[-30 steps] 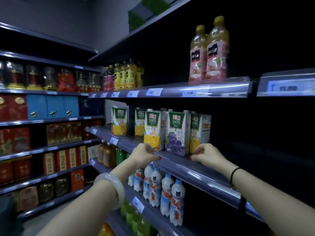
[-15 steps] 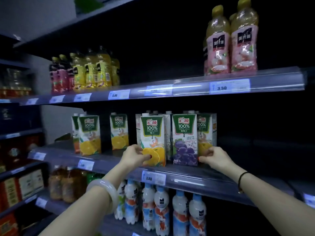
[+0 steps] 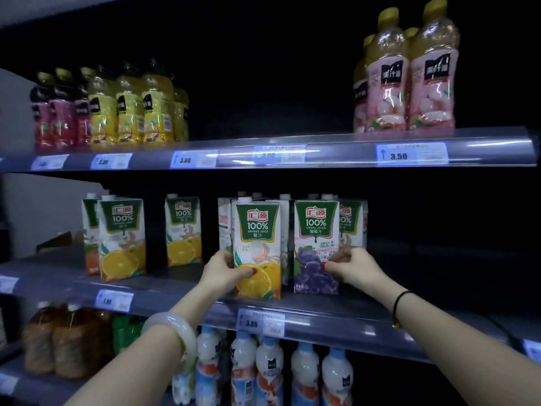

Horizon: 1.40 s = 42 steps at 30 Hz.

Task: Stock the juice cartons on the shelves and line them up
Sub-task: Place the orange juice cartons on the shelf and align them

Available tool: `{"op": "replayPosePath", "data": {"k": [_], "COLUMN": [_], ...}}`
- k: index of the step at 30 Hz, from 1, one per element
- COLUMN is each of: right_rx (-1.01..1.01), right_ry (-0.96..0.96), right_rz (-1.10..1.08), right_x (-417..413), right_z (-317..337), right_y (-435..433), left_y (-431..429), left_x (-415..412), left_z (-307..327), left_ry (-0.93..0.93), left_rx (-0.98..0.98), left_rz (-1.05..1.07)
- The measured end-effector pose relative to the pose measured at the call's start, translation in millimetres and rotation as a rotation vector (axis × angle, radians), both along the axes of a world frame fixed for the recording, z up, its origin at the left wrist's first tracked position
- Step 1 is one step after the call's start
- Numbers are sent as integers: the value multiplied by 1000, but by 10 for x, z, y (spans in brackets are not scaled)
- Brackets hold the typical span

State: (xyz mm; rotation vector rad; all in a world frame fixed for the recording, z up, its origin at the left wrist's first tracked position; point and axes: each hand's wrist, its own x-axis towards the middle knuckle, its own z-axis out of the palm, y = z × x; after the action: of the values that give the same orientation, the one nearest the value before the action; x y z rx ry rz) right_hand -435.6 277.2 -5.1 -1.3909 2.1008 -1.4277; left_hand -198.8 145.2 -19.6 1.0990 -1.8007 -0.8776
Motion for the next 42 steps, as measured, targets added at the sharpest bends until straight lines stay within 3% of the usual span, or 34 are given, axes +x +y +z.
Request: {"op": "replayPosePath", "data": {"k": [6, 15, 27, 36, 42], "right_rx": [3, -81, -153, -229, -221], "right_ry": [28, -13, -239, -220, -31], "right_rz": [114, -8, 9, -57, -245], "right_x": [117, -319, -516, -675, -766], "right_z": [-31, 1, -13, -57, -139], "right_y": [-146, -21, -119, -159, -226], "left_y": [-127, -271, -334, -306, -297], "left_x": [-93, -173, -328, -437, -419], "left_z": [15, 5, -48, -14, -7], "left_ry": [96, 289, 347, 322, 329], "left_rx": [43, 198, 214, 237, 255], "left_rz": [-97, -211, -275, -319, -342]}}
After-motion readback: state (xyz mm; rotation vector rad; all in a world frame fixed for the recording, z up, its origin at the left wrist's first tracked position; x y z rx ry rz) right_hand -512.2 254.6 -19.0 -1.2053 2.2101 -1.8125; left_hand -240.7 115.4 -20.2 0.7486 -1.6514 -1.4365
